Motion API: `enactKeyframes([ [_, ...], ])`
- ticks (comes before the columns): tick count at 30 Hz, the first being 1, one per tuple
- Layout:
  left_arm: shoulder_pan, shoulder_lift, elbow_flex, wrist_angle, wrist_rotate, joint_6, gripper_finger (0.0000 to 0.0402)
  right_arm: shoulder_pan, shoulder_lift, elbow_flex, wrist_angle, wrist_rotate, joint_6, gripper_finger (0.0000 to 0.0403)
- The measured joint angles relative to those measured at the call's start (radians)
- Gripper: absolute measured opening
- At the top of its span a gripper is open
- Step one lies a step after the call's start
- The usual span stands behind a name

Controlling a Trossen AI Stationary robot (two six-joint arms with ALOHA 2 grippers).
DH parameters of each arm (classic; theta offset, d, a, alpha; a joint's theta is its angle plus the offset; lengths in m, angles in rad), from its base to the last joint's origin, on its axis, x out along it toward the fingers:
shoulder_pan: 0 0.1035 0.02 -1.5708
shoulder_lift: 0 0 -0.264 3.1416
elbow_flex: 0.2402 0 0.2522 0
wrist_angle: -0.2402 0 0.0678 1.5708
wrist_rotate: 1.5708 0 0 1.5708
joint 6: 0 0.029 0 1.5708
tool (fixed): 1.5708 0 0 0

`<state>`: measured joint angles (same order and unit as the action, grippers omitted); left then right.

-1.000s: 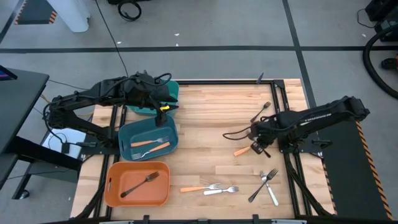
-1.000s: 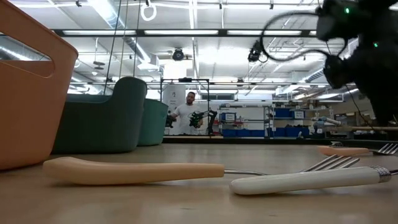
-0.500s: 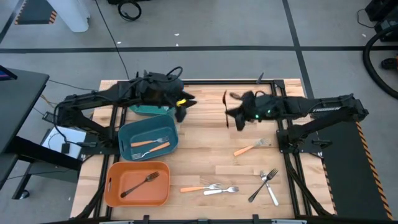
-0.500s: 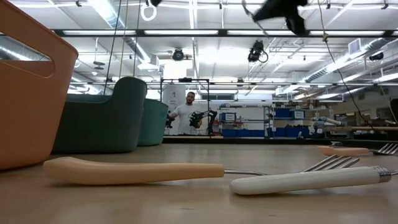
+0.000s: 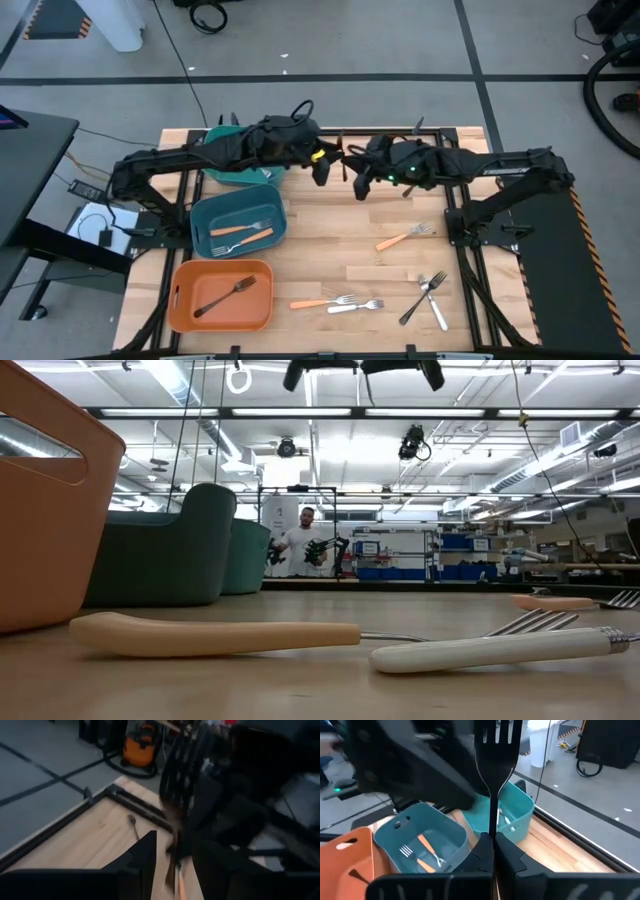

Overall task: Sort silverware by color (type)
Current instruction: Put the black fork into the orange bin

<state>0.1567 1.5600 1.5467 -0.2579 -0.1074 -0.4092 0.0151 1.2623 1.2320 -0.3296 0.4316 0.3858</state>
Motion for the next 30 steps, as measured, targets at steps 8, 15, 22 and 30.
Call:
enactKeyframes([
  [8, 0.027, 0.031, 0.000, 0.008, -0.001, 0.001, 0.0127, 0.000, 0.063, 0.027, 0.000, -0.004, -0.005, 0.0003],
  [15, 0.041, 0.031, 0.000, 0.008, 0.008, 0.056, 0.0059, -0.005, 0.069, 0.027, -0.006, -0.003, -0.015, 0.0004],
  [22, 0.044, 0.028, 0.000, -0.018, -0.007, 0.118, 0.0008, -0.020, 0.065, 0.027, 0.007, -0.013, -0.022, 0.0006],
  [30, 0.027, -0.113, 0.000, -0.310, 0.147, 0.170, 0.0005, -0.031, 0.055, 0.027, 0.007, -0.014, -0.122, 0.0036],
])
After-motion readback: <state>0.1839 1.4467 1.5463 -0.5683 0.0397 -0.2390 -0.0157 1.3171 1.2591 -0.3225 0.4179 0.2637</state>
